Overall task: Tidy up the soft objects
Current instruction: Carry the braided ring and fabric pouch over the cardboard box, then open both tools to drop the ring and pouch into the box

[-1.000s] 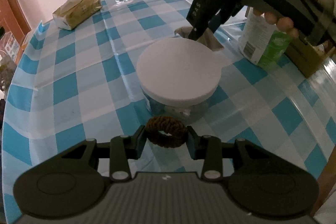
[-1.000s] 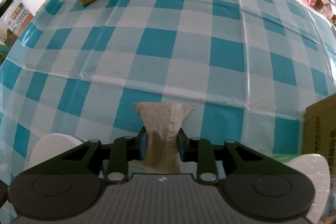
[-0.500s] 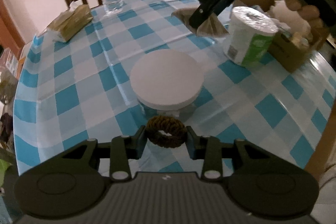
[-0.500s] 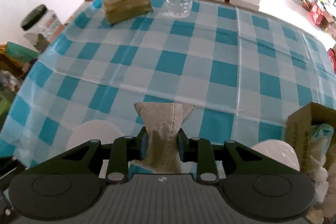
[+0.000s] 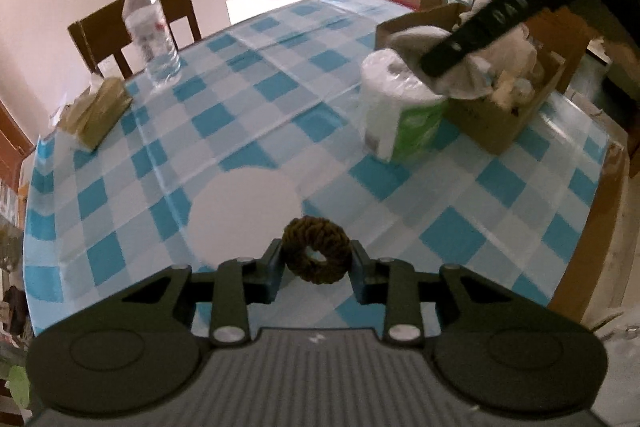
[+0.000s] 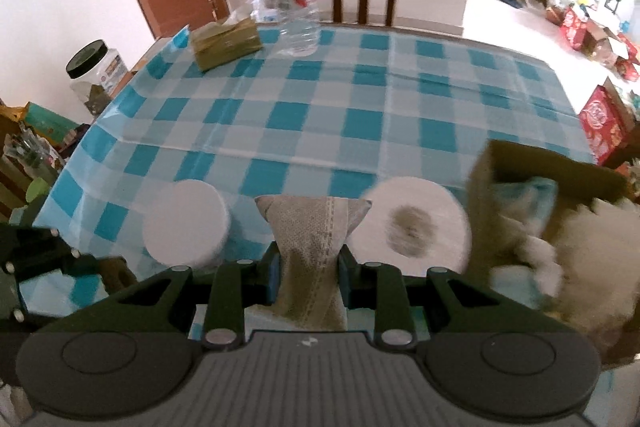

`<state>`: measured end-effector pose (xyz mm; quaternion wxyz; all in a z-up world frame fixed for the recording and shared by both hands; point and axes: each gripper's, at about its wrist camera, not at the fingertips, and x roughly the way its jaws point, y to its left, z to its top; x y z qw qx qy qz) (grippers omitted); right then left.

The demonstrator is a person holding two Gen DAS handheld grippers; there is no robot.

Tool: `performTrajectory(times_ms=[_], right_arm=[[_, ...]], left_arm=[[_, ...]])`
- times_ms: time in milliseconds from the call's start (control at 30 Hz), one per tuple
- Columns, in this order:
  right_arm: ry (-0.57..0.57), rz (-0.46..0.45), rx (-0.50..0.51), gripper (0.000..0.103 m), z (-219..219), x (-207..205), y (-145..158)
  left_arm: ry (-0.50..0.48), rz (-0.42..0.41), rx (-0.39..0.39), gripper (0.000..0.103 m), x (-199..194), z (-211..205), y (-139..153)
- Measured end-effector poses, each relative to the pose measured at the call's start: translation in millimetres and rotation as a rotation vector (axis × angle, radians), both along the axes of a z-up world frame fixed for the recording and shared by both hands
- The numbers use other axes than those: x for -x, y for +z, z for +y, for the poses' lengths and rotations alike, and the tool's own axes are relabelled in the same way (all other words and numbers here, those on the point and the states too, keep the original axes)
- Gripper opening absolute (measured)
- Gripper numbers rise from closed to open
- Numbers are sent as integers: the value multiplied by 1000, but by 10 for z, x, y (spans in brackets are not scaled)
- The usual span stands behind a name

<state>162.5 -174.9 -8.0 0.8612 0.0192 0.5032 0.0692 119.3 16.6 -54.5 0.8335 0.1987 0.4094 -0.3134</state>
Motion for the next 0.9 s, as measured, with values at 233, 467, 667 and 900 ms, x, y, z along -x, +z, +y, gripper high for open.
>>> performTrajectory(times_ms=[233, 467, 667, 900], right_arm=[[-77, -15, 34, 33, -822, 315, 45], [-142, -40, 61, 55, -1469, 371, -75], [-126, -108, 69, 101, -1680, 447, -121], [-177, -76, 40, 102, -1983, 551, -300]], left_arm=[[-43, -34, 20, 32, 88, -633, 228], [-113, -77, 28, 32, 12, -1322, 348], [-153, -111, 32, 32, -136, -1849, 376], [-169, -120, 77, 34, -460, -2461, 381]])
